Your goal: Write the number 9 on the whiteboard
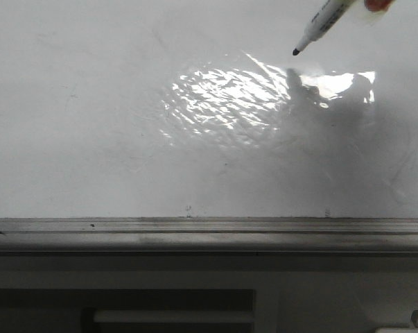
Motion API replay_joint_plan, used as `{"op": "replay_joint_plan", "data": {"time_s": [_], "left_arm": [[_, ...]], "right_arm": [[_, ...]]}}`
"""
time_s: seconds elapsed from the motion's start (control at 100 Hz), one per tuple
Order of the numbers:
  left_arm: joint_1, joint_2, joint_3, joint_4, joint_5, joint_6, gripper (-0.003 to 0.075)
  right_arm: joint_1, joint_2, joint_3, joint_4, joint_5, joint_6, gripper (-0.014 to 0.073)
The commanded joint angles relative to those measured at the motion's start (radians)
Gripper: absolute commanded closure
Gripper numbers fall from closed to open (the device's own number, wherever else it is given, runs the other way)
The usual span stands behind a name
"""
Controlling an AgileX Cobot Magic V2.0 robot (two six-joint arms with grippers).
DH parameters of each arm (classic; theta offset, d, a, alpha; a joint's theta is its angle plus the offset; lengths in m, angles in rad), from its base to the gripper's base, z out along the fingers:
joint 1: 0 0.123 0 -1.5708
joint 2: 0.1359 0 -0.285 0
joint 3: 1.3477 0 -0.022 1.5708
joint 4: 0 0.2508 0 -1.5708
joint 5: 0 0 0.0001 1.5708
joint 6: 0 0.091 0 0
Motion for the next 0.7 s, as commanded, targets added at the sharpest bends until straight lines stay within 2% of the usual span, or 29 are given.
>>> {"op": "replay_joint_plan", "data": {"time_s": [0.0, 0.46, 0.6, 0.69], "left_arm": [[-0.003, 0.008, -0.026, -0.012, -0.053, -0.011, 0.0741], [-0.003, 0.008, -0.026, -0.012, -0.053, -0.011, 0.0741], [-0.003, 0.008, -0.026, -0.012, -0.053, -0.011, 0.0741], [-0.003, 0.008, -0.026, -0.012, -0.053, -0.011, 0.0741]], "right_arm": [[-0.005, 0.006, -0.030, -0.031, -0.063, 0.004, 0.0634], [-0.005, 0.059, -0.030, -0.039, -0.096, 0.004, 0.0634], [-0.005, 0.077, -0.030, 0.001, -0.130, 0.004, 0.0634], [-0.003, 0.086, -0.030, 0.028, -0.091, 0.004, 0.0635]]}}
